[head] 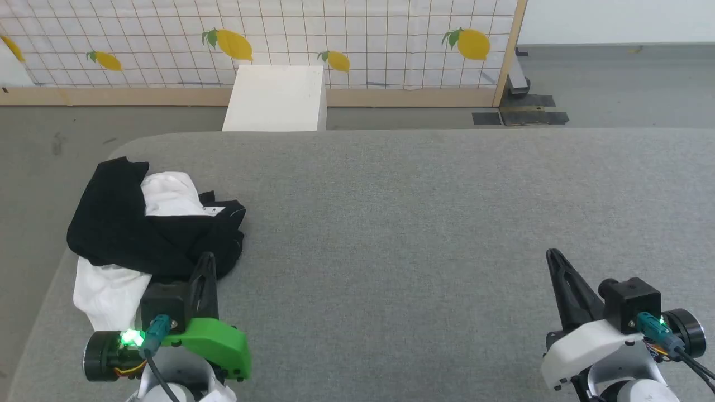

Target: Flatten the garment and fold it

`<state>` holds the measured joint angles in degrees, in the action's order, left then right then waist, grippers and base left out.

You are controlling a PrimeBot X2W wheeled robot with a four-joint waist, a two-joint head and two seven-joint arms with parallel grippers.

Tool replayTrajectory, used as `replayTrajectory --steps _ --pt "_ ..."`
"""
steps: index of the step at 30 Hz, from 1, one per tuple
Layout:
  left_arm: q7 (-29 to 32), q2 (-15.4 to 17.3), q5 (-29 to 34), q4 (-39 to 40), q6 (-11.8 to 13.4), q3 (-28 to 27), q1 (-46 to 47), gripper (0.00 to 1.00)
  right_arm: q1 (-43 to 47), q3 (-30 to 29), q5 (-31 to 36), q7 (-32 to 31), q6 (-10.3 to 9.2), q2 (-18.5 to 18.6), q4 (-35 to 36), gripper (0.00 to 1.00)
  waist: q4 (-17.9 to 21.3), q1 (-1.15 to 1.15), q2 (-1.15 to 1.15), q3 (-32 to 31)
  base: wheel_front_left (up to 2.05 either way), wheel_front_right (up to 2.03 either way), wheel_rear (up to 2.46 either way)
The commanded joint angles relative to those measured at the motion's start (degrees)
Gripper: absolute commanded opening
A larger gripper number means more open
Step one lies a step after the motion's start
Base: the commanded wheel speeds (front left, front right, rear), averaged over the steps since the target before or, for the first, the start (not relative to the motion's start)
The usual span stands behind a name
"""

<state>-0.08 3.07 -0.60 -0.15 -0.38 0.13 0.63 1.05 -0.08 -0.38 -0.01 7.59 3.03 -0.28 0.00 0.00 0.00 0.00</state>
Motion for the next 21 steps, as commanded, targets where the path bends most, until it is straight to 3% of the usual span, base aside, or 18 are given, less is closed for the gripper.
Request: replayTrajectory --steps 1,21 --pt "0.1 -0.2 0.6 0.1 0.4 -0.1 -0.6 0.00 -1.0 0.1 0.4 0.0 -0.10 -0.2 0.3 0.00 0.0 0.00 0.00 0.0 0.00 0.00 0.00" --pt "0.1 -0.2 0.6 0.1 0.4 -0.1 -0.6 0.00 -1.0 0.1 0.4 0.0 -0.10 -0.2 0.3 0.00 0.0 0.00 0.00 0.0 0.00 0.00 0.00"
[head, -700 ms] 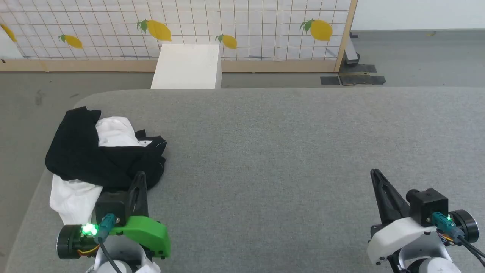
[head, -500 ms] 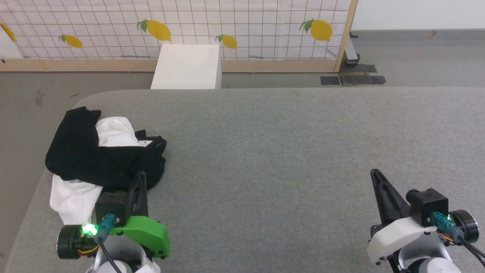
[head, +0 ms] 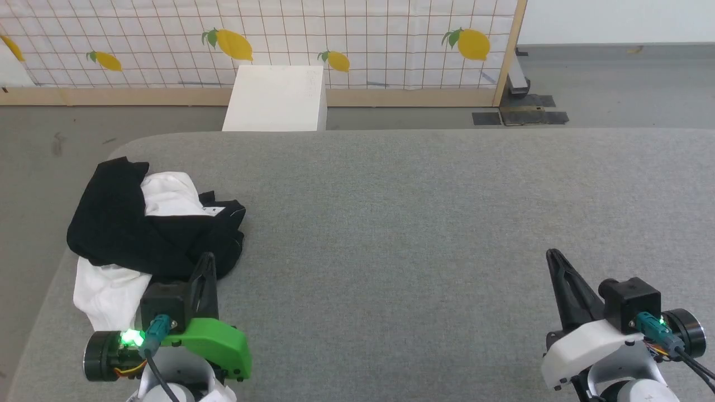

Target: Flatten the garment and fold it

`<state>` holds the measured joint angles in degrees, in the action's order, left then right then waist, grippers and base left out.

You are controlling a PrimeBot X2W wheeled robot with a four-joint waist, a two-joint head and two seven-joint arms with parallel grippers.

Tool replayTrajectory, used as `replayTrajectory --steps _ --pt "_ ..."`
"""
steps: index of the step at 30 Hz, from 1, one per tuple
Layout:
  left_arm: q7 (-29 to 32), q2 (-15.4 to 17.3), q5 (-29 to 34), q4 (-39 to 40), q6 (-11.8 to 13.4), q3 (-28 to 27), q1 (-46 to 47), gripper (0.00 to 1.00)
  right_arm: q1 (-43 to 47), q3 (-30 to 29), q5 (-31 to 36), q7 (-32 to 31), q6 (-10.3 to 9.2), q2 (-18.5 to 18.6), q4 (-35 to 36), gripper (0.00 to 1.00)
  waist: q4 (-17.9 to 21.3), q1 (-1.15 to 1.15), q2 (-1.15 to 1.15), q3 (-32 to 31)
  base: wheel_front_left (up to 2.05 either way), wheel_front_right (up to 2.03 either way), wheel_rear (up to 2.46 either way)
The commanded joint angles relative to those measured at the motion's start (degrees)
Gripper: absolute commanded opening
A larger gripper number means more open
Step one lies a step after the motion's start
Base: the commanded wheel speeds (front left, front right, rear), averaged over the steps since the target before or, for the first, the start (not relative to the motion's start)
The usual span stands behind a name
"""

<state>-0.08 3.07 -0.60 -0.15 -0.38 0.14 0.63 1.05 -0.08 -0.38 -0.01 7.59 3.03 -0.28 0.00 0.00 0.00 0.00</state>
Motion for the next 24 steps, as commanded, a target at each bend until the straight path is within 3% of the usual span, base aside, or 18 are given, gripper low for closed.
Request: replayTrajectory --steps 1,18,19,24 --pt "0.1 -0.2 0.6 0.1 0.4 -0.1 -0.6 0.00 -1.0 0.1 0.4 0.0 -0.10 -0.2 0.3 0.00 0.0 0.00 0.00 0.0 0.00 0.00 0.00" --pt "0.1 -0.2 0.6 0.1 0.4 -0.1 -0.6 0.00 -1.0 0.1 0.4 0.0 -0.10 -0.2 0.3 0.00 0.0 0.00 0.00 0.0 0.00 0.00 0.00" --pt "0.0 0.0 0.0 0.0 0.0 0.0 0.0 1.00 0.0 0.0 0.0 0.0 0.00 0.0 0.0 1.00 0.0 0.00 0.00 0.0 0.00 0.00 0.00" --pt "-0.3 0.0 -0.5 -0.1 0.2 0.5 0.0 1.00 -0.1 0.0 -0.2 0.3 0.00 0.0 -0.1 1.00 0.0 0.00 0.00 0.0 0.00 0.00 0.00"
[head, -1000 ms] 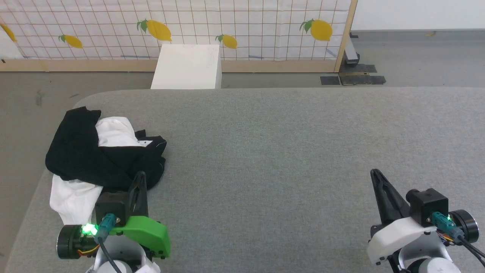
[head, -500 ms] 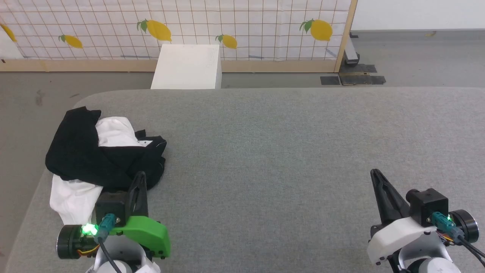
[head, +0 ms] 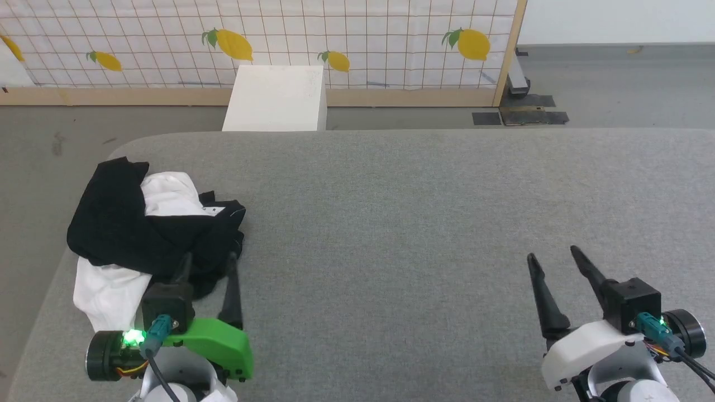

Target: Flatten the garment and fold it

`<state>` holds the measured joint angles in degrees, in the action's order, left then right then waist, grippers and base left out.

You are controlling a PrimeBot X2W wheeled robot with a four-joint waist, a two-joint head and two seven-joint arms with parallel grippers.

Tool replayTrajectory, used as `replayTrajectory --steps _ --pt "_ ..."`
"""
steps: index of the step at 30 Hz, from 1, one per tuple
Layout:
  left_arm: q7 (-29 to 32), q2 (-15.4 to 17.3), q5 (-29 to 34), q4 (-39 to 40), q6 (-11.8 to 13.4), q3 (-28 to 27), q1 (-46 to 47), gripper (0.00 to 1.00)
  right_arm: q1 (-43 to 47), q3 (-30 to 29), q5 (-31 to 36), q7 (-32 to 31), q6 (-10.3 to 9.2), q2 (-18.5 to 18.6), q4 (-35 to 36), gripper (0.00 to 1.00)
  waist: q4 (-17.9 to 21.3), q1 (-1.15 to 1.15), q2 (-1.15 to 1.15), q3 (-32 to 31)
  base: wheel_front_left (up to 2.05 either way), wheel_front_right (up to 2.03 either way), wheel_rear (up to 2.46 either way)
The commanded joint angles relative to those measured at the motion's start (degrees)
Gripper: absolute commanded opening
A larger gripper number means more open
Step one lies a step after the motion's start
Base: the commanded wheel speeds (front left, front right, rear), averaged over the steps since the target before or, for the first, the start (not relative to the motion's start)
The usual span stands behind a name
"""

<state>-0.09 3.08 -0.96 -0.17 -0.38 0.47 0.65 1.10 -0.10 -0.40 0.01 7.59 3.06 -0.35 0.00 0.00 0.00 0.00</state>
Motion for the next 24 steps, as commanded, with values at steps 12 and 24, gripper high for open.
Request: replayTrajectory --steps 12,24 --pt "-1.7 0.0 -1.5 -0.8 1.2 1.4 0.3 1.00 -0.4 0.1 -0.2 1.1 -0.01 0.0 -0.1 1.00 -1.5 0.00 0.00 0.1 0.00 0.00 0.00" --pt "-3.3 0.4 -3.3 -1.3 2.5 2.0 0.1 1.00 -0.7 0.4 -0.5 1.7 -0.02 0.0 -0.4 1.00 -6.8 0.00 0.00 0.3 0.00 0.00 0.00"
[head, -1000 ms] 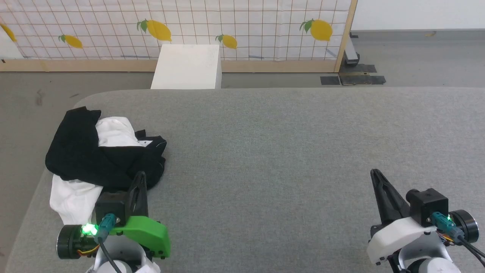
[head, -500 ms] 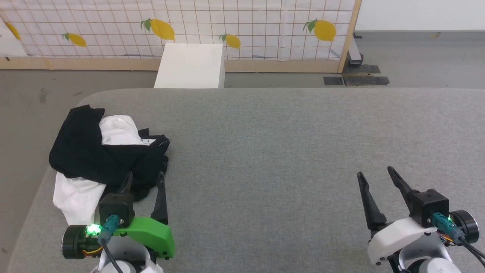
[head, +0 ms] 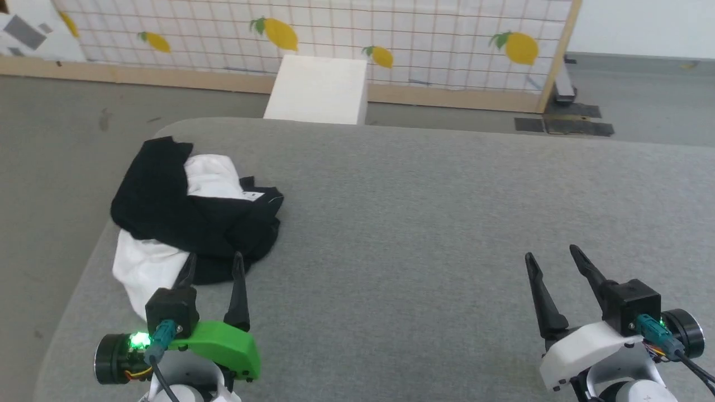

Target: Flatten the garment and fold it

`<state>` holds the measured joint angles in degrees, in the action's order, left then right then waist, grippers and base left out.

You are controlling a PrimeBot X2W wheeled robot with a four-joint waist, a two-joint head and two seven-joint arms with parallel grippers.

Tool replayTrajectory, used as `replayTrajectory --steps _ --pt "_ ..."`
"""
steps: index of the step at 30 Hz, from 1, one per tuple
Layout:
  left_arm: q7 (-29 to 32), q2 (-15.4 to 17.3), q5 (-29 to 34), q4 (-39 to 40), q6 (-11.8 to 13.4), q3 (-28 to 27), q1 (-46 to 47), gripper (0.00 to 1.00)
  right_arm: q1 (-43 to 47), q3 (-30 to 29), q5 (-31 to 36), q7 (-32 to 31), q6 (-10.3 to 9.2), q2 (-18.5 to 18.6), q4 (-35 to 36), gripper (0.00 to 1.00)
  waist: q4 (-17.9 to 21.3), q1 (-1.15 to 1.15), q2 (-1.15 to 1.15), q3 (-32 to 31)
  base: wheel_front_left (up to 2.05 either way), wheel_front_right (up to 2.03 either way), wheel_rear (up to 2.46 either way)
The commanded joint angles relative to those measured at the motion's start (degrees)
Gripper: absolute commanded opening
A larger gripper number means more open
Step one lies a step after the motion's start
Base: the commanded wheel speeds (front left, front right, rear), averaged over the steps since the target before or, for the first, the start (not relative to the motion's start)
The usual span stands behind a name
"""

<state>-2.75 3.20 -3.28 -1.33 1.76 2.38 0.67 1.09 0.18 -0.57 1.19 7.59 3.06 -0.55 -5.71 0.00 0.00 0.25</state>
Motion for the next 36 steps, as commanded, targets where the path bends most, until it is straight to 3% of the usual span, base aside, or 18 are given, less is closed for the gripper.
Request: replayTrajectory --steps 1,36 --pt "-0.7 0.3 -1.1 -0.1 0.5 0.1 0.0 1.00 -0.8 0.1 -0.3 0.5 -0.02 -0.1 -0.2 1.00 -1.5 0.00 0.00 0.1 0.00 0.00 0.00" --pt "-4.5 1.7 -6.1 -0.3 4.4 2.4 -0.9 1.00 -1.9 1.0 -1.1 2.3 -0.05 -0.1 -1.4 1.00 -14.4 0.00 0.00 0.5 0.00 0.00 0.00"
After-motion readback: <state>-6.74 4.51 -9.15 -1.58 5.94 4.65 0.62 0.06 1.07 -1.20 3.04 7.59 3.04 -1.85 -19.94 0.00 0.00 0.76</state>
